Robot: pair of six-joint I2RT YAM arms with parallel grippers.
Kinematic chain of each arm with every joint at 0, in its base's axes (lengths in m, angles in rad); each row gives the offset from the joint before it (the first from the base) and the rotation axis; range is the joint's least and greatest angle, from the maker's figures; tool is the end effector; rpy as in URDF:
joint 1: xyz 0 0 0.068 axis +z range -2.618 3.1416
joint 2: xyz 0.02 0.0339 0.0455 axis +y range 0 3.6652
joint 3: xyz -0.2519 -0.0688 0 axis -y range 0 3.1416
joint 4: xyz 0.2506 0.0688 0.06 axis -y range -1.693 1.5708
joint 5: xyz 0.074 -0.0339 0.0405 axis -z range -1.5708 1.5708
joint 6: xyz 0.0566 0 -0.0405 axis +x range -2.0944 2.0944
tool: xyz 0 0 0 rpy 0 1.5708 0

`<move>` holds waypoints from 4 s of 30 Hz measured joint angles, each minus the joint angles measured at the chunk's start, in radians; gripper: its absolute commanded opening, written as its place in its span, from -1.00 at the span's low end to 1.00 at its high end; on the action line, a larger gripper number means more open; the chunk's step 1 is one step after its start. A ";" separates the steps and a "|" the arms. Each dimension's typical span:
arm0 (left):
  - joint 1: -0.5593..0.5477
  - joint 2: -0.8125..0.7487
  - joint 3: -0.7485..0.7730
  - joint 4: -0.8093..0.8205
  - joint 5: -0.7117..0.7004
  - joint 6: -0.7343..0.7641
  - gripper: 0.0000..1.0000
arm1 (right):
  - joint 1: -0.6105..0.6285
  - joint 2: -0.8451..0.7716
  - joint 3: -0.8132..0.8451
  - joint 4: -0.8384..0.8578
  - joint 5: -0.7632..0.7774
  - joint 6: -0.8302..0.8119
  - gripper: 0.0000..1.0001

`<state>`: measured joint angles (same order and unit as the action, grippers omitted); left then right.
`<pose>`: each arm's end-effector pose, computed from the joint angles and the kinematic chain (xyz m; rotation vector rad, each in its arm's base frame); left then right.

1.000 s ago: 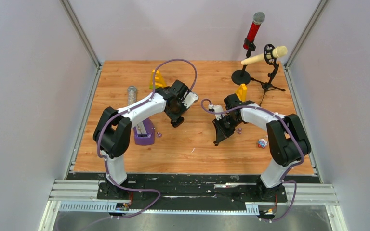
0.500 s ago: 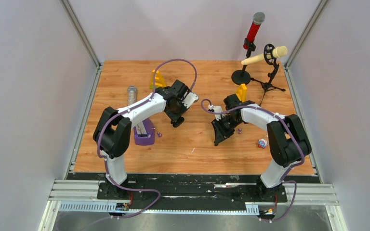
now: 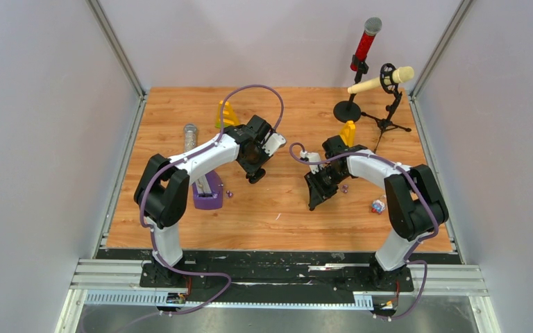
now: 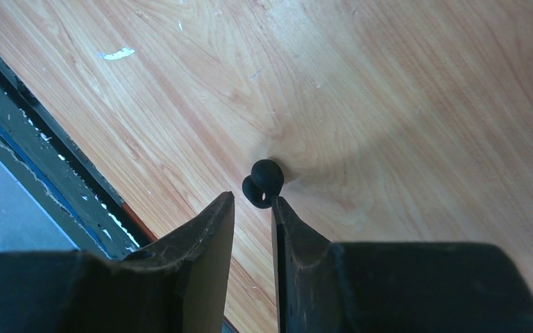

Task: Insert the wireless bluetooth earbuds into the charging case
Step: Pick up the earbud from the center of the board, then place the earbud in the charging case.

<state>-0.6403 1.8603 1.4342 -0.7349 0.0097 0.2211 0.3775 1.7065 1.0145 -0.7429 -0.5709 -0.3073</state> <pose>0.3180 -0.2376 0.1862 1.1464 2.4884 -0.1315 0.2693 0.1397 0.1289 -1.0304 2.7179 0.8593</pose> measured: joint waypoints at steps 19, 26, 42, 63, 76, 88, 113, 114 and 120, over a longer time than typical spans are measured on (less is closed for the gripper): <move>0.000 0.000 0.000 0.001 0.000 0.000 -0.69 | -0.016 -0.012 -0.015 0.016 0.087 0.026 -0.51; 0.000 -0.003 0.000 0.004 0.000 0.000 -0.69 | -0.053 -0.012 -0.016 0.013 0.077 0.026 -0.52; 0.000 -0.006 0.000 0.008 0.000 0.000 -0.69 | -0.039 0.024 -0.018 0.003 0.070 0.049 -0.52; 0.000 -0.026 -0.001 0.014 -0.001 0.000 -0.69 | -0.005 0.063 0.019 -0.009 0.037 0.097 -0.48; 0.000 -0.032 -0.001 0.014 -0.002 0.000 -0.69 | -0.002 0.059 0.021 -0.010 0.003 0.098 -0.81; 0.000 -0.029 0.018 0.019 -0.045 -0.105 -0.70 | 0.001 -0.039 0.103 -0.020 0.042 0.095 -0.83; -0.003 0.071 0.215 -0.020 -0.165 -0.538 -0.66 | 0.002 0.169 0.442 0.228 -0.119 0.544 -0.84; -0.006 0.071 0.214 -0.019 -0.169 -0.550 -0.66 | 0.003 0.171 0.441 0.240 -0.127 0.557 -0.84; -0.019 0.071 0.214 -0.019 -0.173 -0.602 -0.66 | 0.022 0.176 0.439 0.300 -0.166 0.613 -0.84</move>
<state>-0.6590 1.9312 1.6478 -0.7536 -0.1635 -0.3805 0.3996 1.8824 1.4536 -0.4427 -0.7368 0.3054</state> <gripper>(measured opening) 0.232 0.100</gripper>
